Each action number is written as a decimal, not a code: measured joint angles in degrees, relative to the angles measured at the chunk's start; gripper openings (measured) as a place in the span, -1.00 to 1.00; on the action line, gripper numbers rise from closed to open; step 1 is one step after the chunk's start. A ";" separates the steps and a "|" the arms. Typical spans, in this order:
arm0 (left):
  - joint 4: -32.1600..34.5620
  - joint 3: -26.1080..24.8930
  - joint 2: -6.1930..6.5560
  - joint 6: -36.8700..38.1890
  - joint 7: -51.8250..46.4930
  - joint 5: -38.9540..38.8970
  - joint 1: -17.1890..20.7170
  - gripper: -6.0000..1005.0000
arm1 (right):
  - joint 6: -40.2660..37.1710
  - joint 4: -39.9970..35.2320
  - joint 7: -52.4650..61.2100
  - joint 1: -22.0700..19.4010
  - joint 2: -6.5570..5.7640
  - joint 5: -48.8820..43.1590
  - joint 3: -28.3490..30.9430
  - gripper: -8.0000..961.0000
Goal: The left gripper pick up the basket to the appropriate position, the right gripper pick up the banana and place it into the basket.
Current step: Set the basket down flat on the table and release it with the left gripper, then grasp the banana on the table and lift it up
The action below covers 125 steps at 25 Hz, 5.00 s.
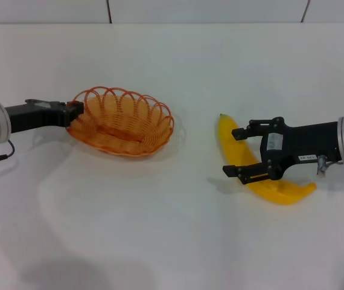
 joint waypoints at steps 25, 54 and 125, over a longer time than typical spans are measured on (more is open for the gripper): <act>-2.19 0.56 -0.22 0.59 1.96 -3.49 0.90 -0.83 | -0.06 0.00 0.00 -0.03 0.00 0.00 0.00 0.79; -0.89 0.17 -0.05 3.14 14.24 -8.23 2.45 0.18 | 0.09 1.36 -0.26 0.26 0.00 0.00 0.00 0.78; 3.24 0.63 0.78 21.58 35.73 -13.03 17.26 0.56 | 4.54 -30.69 41.96 -5.83 0.42 -27.07 -24.96 0.81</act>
